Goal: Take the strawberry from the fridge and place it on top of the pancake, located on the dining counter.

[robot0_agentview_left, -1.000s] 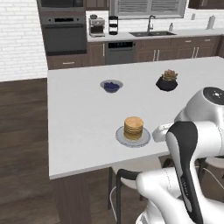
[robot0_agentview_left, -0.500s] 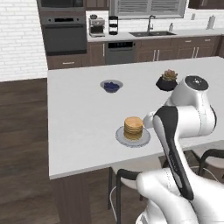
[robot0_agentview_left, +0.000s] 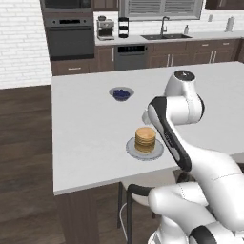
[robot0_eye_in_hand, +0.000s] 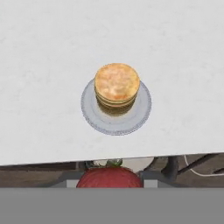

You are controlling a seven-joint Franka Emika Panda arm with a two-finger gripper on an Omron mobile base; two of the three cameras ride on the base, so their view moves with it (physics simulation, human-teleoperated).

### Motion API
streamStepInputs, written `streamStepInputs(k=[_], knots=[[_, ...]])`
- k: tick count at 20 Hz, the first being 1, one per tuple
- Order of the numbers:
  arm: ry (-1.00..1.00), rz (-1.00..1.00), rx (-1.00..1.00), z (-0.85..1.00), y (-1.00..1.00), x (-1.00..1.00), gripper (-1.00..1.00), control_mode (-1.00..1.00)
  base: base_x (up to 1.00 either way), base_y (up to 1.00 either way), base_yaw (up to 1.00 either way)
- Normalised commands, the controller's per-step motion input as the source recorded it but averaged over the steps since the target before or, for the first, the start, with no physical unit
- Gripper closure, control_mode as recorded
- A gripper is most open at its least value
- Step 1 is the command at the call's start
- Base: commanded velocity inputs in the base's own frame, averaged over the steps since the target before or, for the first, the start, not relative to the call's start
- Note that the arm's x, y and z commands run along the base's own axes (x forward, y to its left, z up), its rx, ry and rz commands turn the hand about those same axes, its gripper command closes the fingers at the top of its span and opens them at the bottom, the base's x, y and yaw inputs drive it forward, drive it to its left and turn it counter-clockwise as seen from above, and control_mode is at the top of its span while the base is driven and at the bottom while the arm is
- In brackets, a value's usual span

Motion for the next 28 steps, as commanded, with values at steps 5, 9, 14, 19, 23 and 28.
streamStepInputs(k=[5,9,14,19,23,28], knots=[[0.00,0.00,0.04,-0.70,-0.03,1.00,1.00,-1.00,0.00,0.00,0.00],[0.00,0.00,0.00,-0.73,-0.06,1.00,1.00,-1.00,0.00,0.00,0.00],[0.12,-0.01,0.00,-0.22,-0.08,0.99,1.00,-1.00,0.00,0.00,0.00],[0.12,0.00,0.00,-0.15,0.00,0.50,1.00,-1.00,0.00,0.00,0.00],[0.19,0.00,0.00,-0.28,0.01,0.00,1.00,-1.00,0.00,0.00,0.00],[0.11,-0.02,0.00,-0.23,0.00,-0.13,1.00,-1.00,0.00,0.00,0.00]])
